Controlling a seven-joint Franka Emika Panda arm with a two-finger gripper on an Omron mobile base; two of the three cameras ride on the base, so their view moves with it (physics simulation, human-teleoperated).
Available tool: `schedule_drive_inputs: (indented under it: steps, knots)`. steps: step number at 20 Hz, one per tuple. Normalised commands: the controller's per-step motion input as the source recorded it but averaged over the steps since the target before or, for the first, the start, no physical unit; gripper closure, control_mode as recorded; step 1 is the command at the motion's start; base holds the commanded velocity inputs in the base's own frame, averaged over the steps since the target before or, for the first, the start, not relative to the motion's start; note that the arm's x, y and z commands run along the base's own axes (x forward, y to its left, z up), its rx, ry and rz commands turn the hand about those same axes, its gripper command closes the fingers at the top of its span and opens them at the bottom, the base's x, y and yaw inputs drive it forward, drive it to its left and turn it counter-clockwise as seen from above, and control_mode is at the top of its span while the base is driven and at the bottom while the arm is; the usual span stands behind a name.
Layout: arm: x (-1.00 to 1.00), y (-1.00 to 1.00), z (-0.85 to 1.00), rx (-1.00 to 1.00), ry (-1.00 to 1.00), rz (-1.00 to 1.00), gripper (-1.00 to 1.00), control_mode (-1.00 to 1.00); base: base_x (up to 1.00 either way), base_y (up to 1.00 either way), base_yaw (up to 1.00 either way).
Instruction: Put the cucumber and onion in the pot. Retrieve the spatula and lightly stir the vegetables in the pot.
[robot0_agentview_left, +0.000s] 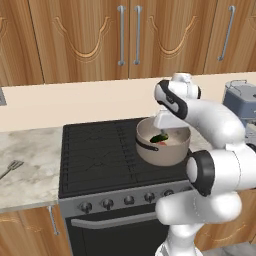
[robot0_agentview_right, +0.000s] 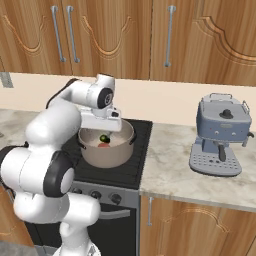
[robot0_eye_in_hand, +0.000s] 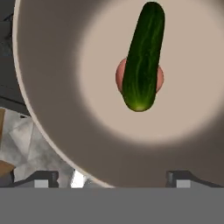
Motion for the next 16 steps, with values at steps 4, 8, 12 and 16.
schedule_drive_inputs:
  steps: [4,8,12,16]
  knots:
    - [-0.68,0.44,0.49,0.0,-0.13,0.09,-1.0,-1.0,0.0,0.0,0.0]
    - [-0.79,0.17,0.17,0.0,-0.25,0.02,-1.0,-1.0,0.0,0.0,0.0]
    - [-0.54,-0.26,-0.01,0.0,-0.28,-0.11,-1.0,-1.0,0.0,0.0,0.0]
    - [-0.05,-0.01,0.1,0.0,-0.07,-0.2,-1.0,-1.0,0.0,0.0,0.0]
